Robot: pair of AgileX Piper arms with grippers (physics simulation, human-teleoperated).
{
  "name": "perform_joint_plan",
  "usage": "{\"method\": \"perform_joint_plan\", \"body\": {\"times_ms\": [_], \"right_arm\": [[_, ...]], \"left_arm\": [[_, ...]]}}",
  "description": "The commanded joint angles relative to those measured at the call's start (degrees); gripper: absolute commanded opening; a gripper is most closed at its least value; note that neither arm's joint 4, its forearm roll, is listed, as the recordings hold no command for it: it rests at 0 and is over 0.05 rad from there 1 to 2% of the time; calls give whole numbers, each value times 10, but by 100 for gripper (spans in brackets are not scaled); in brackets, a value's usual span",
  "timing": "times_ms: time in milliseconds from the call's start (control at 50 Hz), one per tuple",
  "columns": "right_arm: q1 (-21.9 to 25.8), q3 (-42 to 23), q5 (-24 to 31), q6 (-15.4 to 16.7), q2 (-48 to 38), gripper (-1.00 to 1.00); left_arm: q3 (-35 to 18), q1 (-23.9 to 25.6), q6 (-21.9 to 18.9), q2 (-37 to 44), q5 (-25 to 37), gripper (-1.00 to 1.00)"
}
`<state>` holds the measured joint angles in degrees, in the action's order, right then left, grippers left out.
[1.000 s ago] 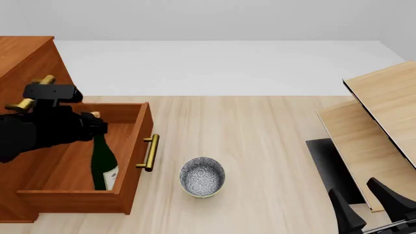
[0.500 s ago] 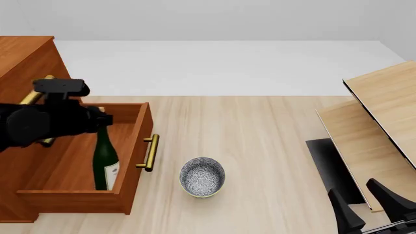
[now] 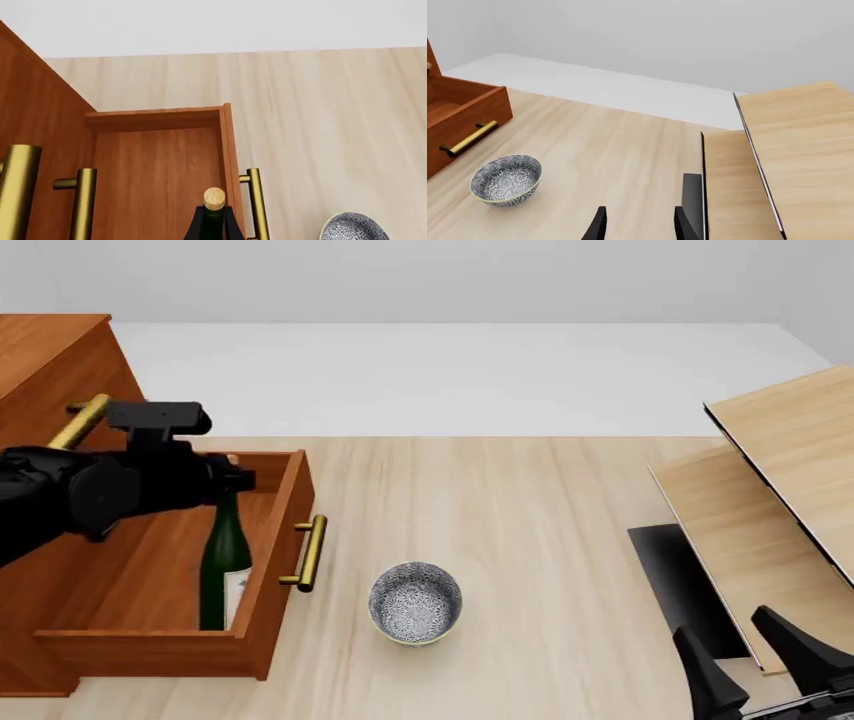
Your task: Put the wine bottle in the bottom drawer of the cabinet.
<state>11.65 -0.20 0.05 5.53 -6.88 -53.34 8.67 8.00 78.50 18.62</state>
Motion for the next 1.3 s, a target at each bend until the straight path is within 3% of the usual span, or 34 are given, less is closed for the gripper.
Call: {"method": "perform_joint_plan", "body": {"times_ms": [20,600,1060,1300], "right_arm": [[-1,0,12,0,12,100],[-4,1,20,0,18,100],[-14,2,15,-1,7,100],[-16,2,16,-1,6,100]], "left_arm": [[52,0,-32,55,14,-100],[70,-4,-28,109,-33,-100],[3,-30,-62,175,-17,-100],[-13,-27,-59,195,-16,-100]]}}
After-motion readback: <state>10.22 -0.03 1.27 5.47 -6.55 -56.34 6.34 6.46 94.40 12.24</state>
